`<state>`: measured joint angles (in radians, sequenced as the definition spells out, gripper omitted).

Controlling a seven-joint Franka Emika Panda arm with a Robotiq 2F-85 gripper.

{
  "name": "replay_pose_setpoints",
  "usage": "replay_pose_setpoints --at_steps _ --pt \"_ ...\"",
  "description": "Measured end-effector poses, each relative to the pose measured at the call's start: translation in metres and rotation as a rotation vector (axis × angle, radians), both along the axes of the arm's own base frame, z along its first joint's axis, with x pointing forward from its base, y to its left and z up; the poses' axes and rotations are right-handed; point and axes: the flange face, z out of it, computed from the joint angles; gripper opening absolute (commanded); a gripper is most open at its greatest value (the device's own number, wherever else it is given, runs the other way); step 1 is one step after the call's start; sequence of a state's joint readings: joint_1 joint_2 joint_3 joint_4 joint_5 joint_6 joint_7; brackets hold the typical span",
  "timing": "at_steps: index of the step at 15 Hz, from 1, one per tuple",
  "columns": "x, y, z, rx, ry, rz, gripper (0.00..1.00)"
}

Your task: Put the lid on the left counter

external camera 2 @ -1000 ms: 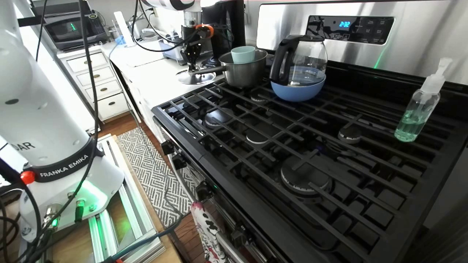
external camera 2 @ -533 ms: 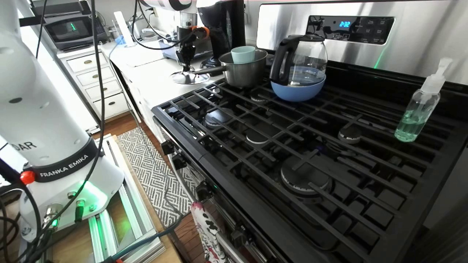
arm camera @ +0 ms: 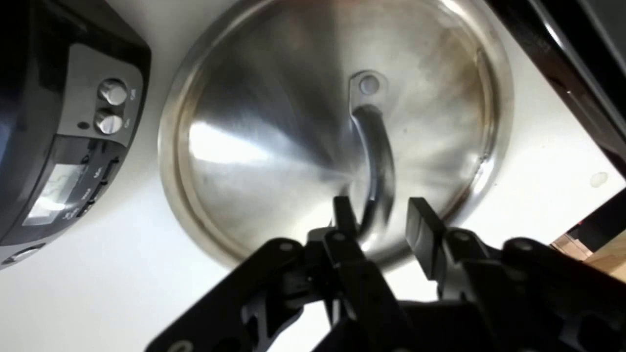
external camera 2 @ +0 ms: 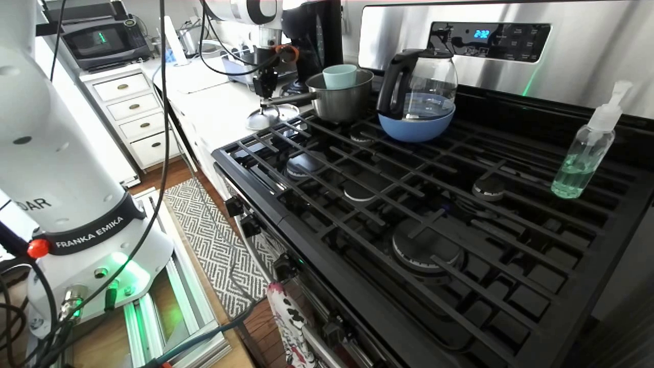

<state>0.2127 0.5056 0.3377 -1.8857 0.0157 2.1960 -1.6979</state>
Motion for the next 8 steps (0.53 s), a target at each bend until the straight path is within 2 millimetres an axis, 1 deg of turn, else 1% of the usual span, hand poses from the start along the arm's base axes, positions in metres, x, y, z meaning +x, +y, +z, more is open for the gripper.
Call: replay_pose_setpoints --at_steps 2,3,5,8 --pt "0.003 0.001 0.000 -0.006 0.019 0.005 0.81" --pt "0.003 0.001 0.001 -0.010 0.029 0.006 0.88" --pt "0.005 0.000 0.006 -0.012 0.023 0.001 0.99" --pt "0.002 -0.009 0.021 -0.016 -0.032 -0.039 1.00"
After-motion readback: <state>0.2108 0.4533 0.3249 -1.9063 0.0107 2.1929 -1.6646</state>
